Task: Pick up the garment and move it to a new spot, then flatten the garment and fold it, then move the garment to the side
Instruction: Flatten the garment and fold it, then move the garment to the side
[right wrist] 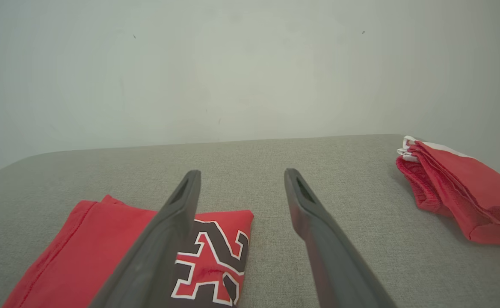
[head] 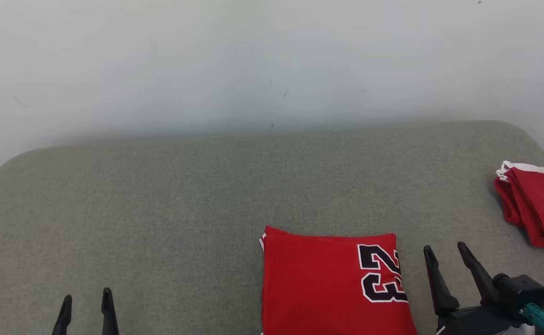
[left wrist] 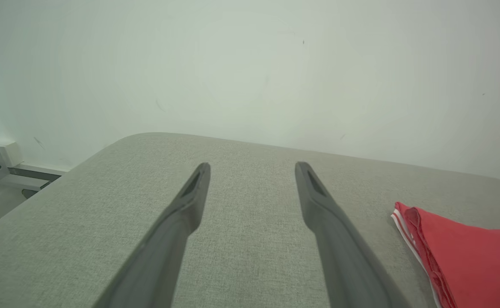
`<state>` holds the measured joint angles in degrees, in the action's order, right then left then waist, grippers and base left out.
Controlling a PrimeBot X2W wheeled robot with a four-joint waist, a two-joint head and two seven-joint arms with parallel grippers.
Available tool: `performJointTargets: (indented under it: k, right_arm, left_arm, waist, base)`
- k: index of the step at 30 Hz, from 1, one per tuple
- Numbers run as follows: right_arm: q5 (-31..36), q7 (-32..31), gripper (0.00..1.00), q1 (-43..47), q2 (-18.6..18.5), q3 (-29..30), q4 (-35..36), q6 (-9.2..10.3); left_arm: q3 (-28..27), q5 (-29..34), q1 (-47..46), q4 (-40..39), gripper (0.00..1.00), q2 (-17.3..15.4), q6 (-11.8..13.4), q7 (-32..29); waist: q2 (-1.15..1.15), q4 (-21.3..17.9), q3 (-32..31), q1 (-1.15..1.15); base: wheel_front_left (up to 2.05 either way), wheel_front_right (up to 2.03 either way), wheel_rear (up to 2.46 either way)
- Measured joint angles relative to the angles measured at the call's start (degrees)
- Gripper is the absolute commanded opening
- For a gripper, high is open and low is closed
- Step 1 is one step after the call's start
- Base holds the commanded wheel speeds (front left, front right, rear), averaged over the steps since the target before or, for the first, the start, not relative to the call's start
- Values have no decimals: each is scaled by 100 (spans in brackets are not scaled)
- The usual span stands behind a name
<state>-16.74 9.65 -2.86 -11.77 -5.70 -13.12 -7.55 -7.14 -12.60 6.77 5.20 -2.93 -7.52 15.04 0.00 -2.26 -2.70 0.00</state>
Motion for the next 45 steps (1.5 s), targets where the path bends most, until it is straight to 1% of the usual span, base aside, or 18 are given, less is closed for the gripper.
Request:
performJointTargets:
  k: [6,10,26,33,36,39,42,45]
  right_arm:
    - [-102,196,100,-4,-25,-74,-400,0]
    - [-186,257,100,1,16,-56,-544,0]
    - [-194,349,100,-13,71,-73,-650,0]
    - [-210,236,100,-103,42,-64,-657,0]
    - [-246,40,100,-174,13,-92,-622,0]
    - [-404,-391,100,-285,5,-35,-653,0]
    - [-509,-1062,100,-377,-41,-27,-723,0]
    - [-642,-1901,100,-489,-53,44,-821,0]
  left_arm:
    - [-57,1,35,81,100,-1,0,0]
    - [-36,-11,55,98,100,-1,0,0]
    - [78,-60,88,102,100,-1,21,0]
    - [140,-65,94,101,100,-1,55,0]
    - [172,-70,94,90,100,-1,82,0]
    - [205,-104,122,77,100,-1,107,0]
    - [256,-118,136,64,100,-1,147,0]
    - [321,-143,137,53,100,-1,157,0]
  waist:
    - [0,39,-24,0]
    - [0,51,-28,0]
    - [0,11,38,0]
    - [0,44,90,0]
    - [0,64,116,0]
    - [0,83,132,0]
    - [0,116,153,0]
    - [0,164,179,1]
  base:
    - [0,0,0]
    - [0,0,0]
    - [0,0,0]
    - [0,0,0]
    - [0,0,0]
    - [0,0,0]
    - [0,0,0]
    - [0,0,0]
